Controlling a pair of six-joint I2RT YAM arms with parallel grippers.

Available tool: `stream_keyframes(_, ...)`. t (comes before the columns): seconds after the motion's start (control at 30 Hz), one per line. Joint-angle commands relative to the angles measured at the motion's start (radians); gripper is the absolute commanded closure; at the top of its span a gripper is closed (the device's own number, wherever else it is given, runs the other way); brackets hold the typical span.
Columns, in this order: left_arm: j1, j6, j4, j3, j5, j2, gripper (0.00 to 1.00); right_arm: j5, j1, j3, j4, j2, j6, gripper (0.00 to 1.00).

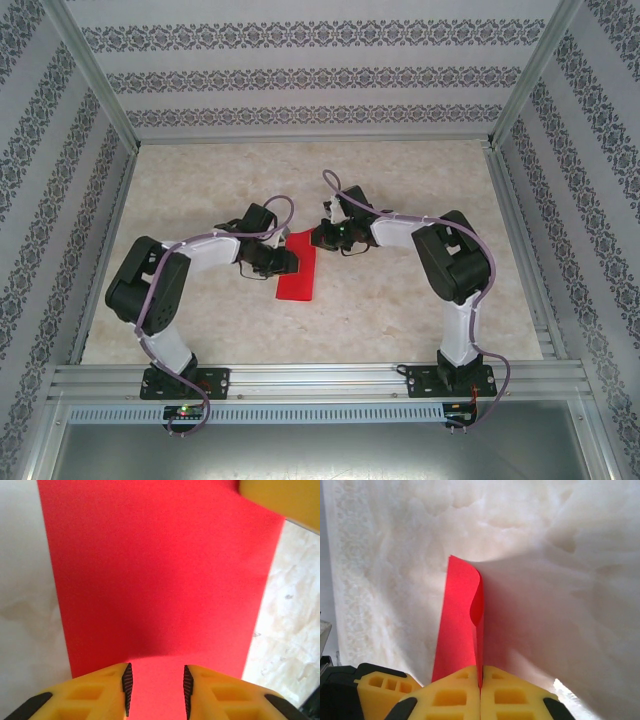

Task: Fold a paper plane with a square sheet of paper (pick it up from the middle)

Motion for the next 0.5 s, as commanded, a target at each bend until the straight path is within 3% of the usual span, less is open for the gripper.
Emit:
stream_keyframes(0.0,0.01,0.015,-0.085,0.057,-0.024,-0.088,0.55,-0.059,-0.015,-0.016,0.061,-0.06,0.024,0.98)
stream_keyframes(0.23,0.051,0.014,-0.126,0.046,-0.061,-0.226,0.29,-0.152,-0.037,-0.031,0.148,-0.138,0.119,1.0)
stream_keyframes(0.47,0.126,-0.064,-0.047,-0.032,0.053,-0.361,0.23,-0.232,-0.058,-0.037,0.261,-0.188,0.241,1.0)
